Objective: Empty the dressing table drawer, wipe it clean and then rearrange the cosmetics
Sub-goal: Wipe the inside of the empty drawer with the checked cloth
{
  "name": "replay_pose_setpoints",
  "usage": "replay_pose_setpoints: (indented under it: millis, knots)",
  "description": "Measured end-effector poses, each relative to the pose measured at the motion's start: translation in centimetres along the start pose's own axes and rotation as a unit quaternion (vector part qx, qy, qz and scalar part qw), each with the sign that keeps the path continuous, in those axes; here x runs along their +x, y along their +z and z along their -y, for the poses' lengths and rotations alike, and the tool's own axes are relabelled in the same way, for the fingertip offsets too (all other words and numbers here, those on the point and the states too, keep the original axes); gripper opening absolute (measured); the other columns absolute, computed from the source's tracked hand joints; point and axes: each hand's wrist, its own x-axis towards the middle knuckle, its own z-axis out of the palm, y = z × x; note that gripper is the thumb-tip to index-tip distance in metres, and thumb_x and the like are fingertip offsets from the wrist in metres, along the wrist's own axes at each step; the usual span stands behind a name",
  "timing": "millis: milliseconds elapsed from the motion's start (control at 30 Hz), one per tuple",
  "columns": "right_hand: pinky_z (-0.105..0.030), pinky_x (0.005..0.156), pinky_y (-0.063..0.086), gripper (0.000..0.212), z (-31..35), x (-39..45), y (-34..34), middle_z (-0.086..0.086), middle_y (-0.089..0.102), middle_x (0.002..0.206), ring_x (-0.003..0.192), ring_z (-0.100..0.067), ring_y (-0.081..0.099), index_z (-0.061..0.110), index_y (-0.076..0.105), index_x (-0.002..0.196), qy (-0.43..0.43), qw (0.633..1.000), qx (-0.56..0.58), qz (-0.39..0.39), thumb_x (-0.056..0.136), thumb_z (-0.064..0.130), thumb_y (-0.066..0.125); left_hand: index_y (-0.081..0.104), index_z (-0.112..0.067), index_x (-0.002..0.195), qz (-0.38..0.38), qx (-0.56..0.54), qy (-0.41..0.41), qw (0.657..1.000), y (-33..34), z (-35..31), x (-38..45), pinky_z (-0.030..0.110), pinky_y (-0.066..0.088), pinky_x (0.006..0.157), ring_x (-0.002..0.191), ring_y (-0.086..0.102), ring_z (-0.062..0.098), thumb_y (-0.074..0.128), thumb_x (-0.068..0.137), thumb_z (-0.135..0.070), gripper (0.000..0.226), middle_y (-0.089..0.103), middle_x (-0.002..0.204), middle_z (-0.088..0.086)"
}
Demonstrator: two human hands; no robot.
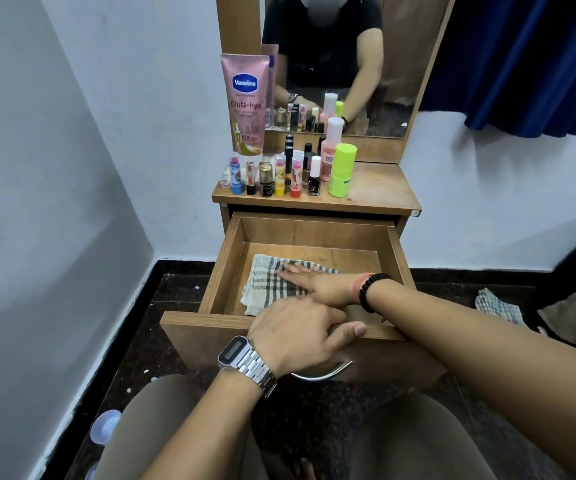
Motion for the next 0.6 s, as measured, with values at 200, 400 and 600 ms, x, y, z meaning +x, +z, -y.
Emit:
replay_pose_setpoints:
  millis: [200,400,600]
  knots:
    - [-0.033,0.103,0.036,0.042,-1.2,-6.4,-0.1,-0.011,0.052,0.139,0.127,-0.027,0.048,0.011,0.049,0.138,0.078,0.989,0.117,-0.056,0.104,0.033,0.036,0.065,-0.029,0.104,0.045,-0.051,-0.056,0.996,-1.2,0.4,0.7,0.035,0.049,0.073,0.087,0.063,0.022,0.027,0.098,-0.053,0.046,0.069,0.092,0.003]
    - [-0.031,0.089,0.044,0.034,-1.5,-12.7,2.8,0.004,0.065,0.121,0.111,-0.017,0.058,0.035,0.058,0.12,0.107,0.975,0.098,-0.17,0.098,0.051,0.04,0.065,-0.02,0.118,0.133,-0.08,-0.102,0.982,-2.1,1.9,5.0,0.02,0.037,0.082,0.108,0.058,0.019,0.053,0.096,-0.026,0.026,0.065,0.118,0.002]
    - [-0.039,0.1,0.03,0.049,-0.2,-13.3,4.1,0.006,0.053,0.137,0.126,-0.019,0.047,0.034,0.044,0.134,0.115,0.981,0.033,-0.153,0.095,0.061,0.033,0.065,-0.008,0.107,0.153,0.06,-0.14,0.976,0.9,1.6,9.1,0.031,0.045,0.079,0.102,0.061,0.03,0.057,0.09,-0.047,0.043,0.067,0.111,0.015]
